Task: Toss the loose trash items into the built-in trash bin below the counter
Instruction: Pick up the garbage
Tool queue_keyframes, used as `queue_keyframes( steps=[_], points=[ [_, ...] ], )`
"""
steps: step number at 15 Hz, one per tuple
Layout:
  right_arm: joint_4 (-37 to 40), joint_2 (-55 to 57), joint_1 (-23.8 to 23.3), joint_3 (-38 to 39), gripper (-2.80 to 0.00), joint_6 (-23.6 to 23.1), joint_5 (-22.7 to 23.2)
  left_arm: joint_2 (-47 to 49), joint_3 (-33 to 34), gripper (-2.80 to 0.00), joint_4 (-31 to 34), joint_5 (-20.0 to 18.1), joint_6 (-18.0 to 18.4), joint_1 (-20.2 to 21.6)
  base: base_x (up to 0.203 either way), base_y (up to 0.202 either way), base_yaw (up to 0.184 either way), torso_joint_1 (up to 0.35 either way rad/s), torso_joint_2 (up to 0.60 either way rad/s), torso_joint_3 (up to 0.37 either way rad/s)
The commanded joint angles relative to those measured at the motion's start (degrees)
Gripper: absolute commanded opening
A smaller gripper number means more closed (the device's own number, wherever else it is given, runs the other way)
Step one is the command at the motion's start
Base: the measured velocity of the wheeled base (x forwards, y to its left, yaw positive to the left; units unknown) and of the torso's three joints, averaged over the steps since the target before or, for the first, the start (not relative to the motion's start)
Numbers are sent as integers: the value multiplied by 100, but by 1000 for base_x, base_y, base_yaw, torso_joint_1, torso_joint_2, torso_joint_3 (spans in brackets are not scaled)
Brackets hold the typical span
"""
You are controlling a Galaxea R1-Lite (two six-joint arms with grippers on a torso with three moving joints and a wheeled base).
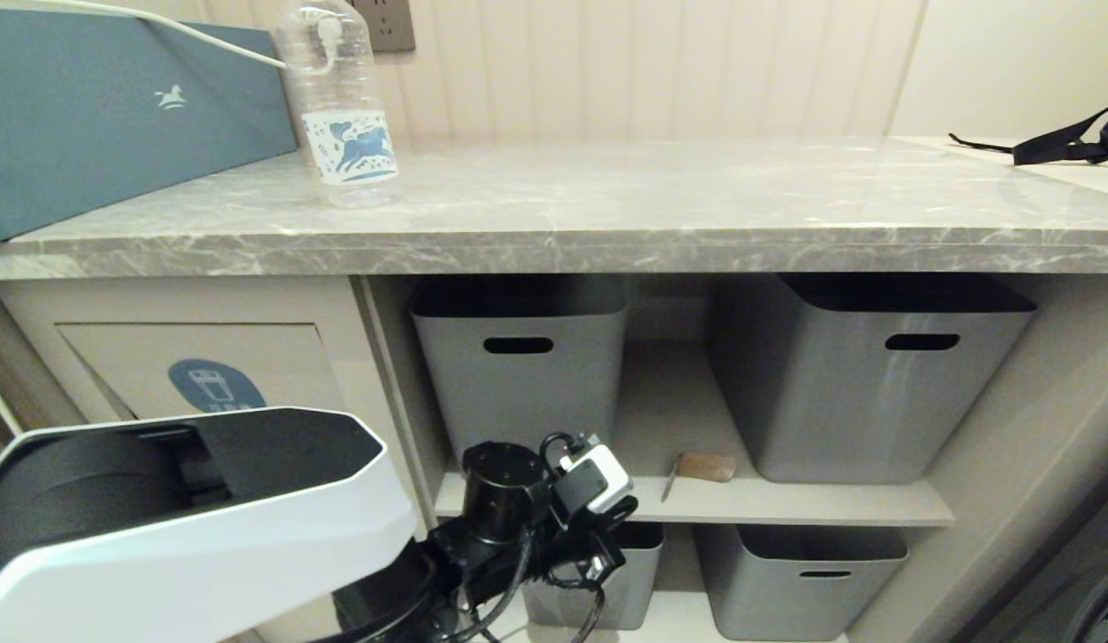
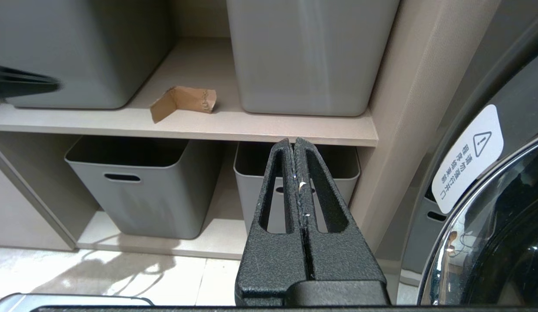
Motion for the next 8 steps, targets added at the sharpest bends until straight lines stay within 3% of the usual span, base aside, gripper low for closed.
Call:
queue_keyframes(
  steps=[1, 7, 8],
  points=[
    [-1, -4, 3, 0, -280, -3, 4, 648, -639, -280, -23, 130, -53, 8, 0, 0, 0, 0, 0, 0],
    [-1, -4, 0, 0, -280, -3, 4, 1322, -1215, -280, 11, 208, -100, 10, 0, 0, 0, 0, 0, 0],
    [-1, -4, 0, 0, -280, -3, 4, 1404, -1359, 0, 33, 208, -105, 10, 0, 0, 0, 0, 0, 0]
  ],
)
